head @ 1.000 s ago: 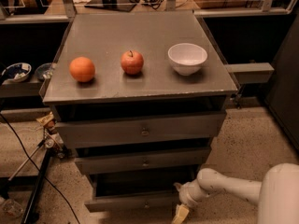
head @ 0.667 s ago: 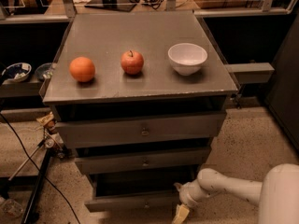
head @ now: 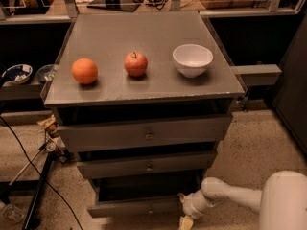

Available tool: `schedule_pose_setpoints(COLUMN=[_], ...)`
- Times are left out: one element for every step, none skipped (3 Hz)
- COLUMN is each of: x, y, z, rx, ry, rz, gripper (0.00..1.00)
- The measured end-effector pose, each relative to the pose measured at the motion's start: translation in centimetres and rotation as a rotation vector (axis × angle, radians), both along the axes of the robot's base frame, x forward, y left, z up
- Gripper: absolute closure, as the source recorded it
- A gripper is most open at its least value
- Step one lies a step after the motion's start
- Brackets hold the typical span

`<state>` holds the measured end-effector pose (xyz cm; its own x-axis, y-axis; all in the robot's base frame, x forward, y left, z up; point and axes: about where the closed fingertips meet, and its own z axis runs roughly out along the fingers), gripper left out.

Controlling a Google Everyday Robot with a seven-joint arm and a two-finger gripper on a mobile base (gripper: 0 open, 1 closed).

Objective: Open bottom drawer

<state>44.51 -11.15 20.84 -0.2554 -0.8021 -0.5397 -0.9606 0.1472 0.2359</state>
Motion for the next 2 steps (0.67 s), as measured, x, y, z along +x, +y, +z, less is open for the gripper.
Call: schedule_pose_setpoints(x=[-0.84, -0.56], y=[0.18, 0.14], z=[-0.68, -0.6], rx=[0.008, 0.008], ry=[0.023, 0.023], rz=[0.014, 0.014], gripper=[0.0, 0.0])
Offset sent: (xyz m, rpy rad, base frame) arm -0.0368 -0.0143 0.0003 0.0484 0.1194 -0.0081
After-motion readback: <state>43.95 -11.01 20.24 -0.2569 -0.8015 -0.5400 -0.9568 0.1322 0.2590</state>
